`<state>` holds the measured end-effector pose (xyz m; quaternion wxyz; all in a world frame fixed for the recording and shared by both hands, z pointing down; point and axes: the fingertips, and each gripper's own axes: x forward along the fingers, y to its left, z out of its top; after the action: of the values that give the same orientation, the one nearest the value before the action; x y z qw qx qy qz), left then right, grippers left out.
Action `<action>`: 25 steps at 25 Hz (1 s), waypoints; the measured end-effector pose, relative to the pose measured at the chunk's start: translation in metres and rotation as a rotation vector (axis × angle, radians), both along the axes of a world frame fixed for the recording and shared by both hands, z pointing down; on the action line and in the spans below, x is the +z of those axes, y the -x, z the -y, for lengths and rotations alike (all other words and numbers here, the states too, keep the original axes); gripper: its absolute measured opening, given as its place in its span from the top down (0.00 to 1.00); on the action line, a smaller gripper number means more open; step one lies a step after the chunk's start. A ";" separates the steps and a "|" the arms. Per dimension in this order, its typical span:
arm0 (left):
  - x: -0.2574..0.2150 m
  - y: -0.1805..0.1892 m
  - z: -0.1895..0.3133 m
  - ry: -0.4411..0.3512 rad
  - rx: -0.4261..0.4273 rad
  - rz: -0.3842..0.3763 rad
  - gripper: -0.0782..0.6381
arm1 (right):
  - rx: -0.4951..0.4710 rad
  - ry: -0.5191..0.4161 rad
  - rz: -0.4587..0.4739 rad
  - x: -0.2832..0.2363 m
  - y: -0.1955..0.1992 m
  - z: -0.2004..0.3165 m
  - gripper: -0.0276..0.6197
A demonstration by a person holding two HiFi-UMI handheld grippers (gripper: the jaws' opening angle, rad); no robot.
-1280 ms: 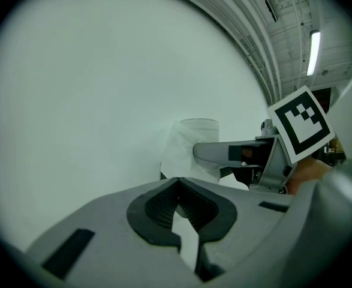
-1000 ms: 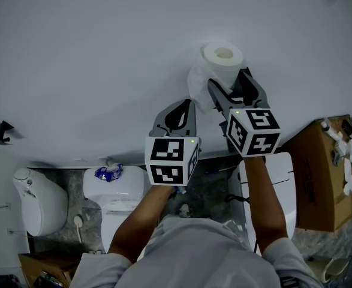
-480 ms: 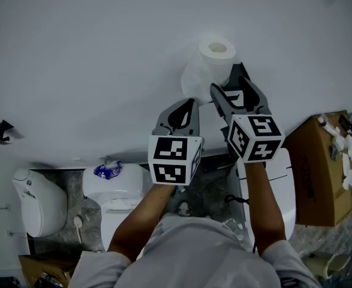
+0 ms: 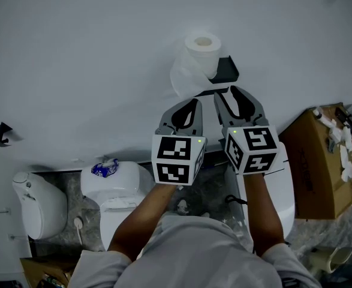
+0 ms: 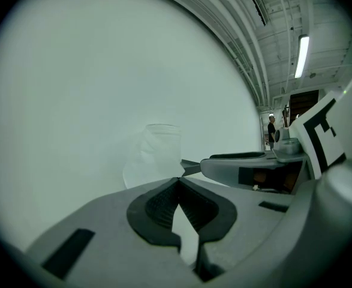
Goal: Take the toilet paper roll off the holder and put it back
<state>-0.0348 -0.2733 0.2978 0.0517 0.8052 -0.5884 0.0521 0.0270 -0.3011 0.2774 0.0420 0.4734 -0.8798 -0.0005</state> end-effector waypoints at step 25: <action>0.006 -0.050 -0.031 0.011 0.023 0.004 0.88 | -0.071 0.042 0.006 0.019 -0.027 -0.055 0.95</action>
<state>0.0154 -0.2420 0.3039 0.0543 0.8116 -0.5789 0.0578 0.0539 -0.2458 0.2968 0.0490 0.4410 -0.8960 0.0178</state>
